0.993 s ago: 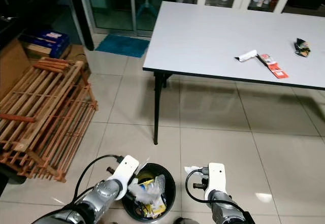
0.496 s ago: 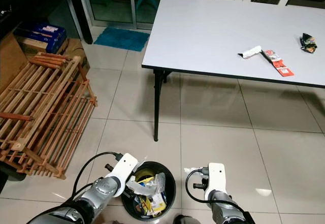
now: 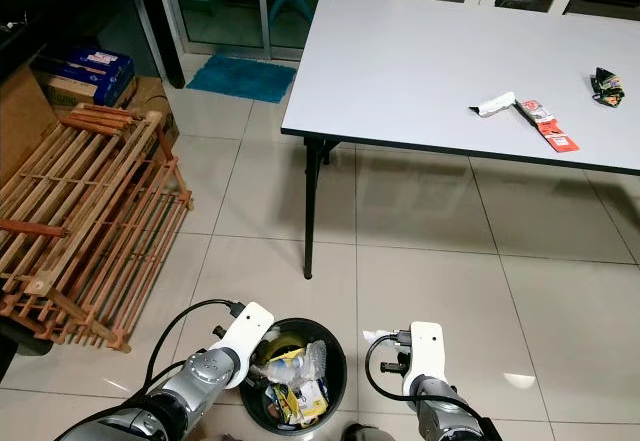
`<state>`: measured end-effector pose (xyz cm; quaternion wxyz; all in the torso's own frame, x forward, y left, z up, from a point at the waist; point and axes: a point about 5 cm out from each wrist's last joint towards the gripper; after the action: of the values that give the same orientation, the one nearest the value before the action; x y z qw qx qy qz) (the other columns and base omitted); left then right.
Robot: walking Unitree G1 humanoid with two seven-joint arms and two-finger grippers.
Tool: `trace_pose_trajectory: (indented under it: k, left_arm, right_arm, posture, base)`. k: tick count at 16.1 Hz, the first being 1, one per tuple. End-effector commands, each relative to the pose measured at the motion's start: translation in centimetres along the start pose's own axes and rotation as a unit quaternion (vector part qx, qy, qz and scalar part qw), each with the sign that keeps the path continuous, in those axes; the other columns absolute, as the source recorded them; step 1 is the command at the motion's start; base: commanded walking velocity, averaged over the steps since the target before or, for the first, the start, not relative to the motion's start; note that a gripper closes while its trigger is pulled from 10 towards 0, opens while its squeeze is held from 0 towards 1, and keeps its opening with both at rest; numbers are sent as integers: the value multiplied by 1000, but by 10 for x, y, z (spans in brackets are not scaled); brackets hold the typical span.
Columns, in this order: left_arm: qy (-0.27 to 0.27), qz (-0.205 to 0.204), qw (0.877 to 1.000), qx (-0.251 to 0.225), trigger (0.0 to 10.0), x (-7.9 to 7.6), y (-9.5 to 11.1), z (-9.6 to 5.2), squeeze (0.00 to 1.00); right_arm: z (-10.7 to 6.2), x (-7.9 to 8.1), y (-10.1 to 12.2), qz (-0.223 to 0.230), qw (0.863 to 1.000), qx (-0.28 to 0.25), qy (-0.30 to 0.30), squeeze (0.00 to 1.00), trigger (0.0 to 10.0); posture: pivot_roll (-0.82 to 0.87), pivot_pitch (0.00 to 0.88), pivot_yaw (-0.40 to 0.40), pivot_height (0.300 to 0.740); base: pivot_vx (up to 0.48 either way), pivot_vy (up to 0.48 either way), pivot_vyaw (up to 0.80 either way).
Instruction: Picking trash to rubbish bin
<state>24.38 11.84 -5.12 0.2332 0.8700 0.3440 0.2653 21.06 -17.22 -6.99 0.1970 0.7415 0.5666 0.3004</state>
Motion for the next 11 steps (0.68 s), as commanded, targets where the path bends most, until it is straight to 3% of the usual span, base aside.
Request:
trace_pose_trajectory:
  k: [1, 4, 5, 6, 11]
  left_arm:
    - [-3, 2, 1000, -5, 10000, -1, 2, 0, 1000]
    - [-1, 2, 1000, -7, 10000, 0, 3, 0, 1000]
    - [0, 3, 1000, -6, 10000, 1, 3, 0, 851]
    - [5, 3, 1000, -7, 10000, 2, 2, 0, 0]
    - [55, -45, 997, 23, 10000, 18, -15, -4, 0]
  right_arm:
    - [-1, -3, -2, -3, 1000, 5, -4, 0, 10000]
    - [-1, -3, -2, -2, 1000, 5, -3, 0, 10000]
    - [-1, -2, -2, -1, 1000, 5, -3, 0, 10000]
    - [-1, -2, -2, -1, 1000, 5, -3, 0, 10000]
    - [-1, -2, -2, -2, 1000, 6, -2, 0, 10000]
  posture:
    - [-23, 80, -48, 740]
    - [-23, 78, -46, 740]
    - [-23, 78, -45, 740]
    - [-22, 78, -45, 740]
    - [-18, 77, -45, 740]
  base:
    - [0, 0, 0]
    - [0, 0, 0]
    - [0, 0, 0]
    - [0, 0, 0]
    - [0, 0, 0]
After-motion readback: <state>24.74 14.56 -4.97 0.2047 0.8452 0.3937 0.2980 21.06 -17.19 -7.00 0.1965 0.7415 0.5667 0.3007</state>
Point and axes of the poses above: a point about 5 cm out from each wrist's last joint towards the gripper, its own z axis pointing out of the wrist towards the gripper, its own y axis along the axis of the wrist's last joint, x = y × z, and after that the axes turned 11 degrees about z, right-handed
